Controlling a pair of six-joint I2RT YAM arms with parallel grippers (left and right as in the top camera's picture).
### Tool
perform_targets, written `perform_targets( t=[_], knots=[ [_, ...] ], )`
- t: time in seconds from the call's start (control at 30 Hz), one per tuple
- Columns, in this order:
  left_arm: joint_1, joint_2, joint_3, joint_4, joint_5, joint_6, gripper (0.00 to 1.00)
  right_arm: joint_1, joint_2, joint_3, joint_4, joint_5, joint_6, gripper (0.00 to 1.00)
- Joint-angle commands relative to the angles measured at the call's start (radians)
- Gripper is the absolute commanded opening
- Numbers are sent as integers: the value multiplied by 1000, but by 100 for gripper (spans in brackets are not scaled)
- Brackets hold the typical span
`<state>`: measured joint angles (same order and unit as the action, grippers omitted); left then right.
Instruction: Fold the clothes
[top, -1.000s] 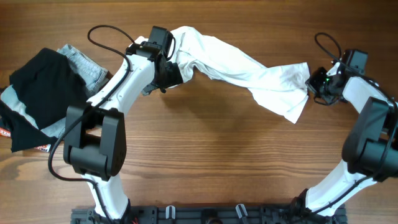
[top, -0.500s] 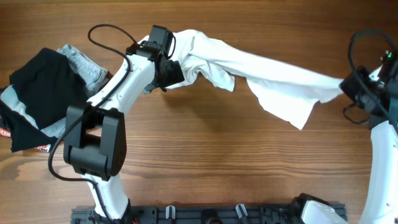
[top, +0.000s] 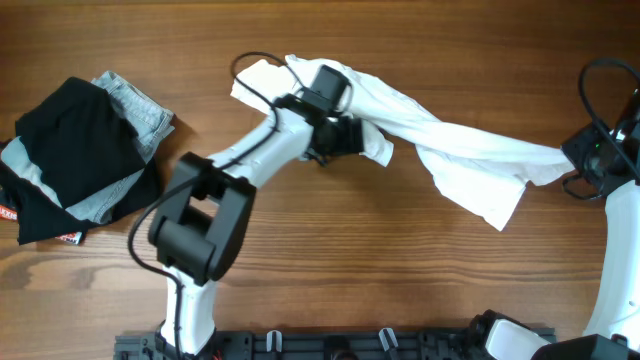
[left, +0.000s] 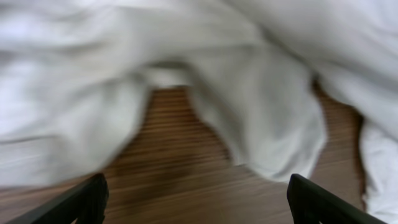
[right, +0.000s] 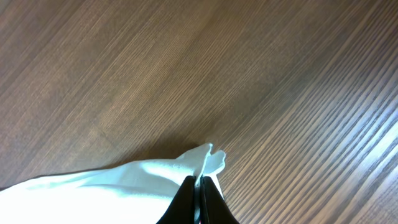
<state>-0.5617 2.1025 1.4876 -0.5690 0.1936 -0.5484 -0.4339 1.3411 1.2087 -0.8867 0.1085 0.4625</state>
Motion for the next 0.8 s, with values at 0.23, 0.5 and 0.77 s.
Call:
perform_targets(
  t=[0.23,0.5,0.77],
  knots=[
    [-48,100,-3,225,-61,-125,13,-2,4,11,-8,-25,-45,4],
    [245,-151,-3,-503,-302,-5,4,-3,57,11,10,-21,-70,4],
    [472,-234,-5,-700,-31,22,4,-3,91,10,-17,14,-71,4]
  ],
)
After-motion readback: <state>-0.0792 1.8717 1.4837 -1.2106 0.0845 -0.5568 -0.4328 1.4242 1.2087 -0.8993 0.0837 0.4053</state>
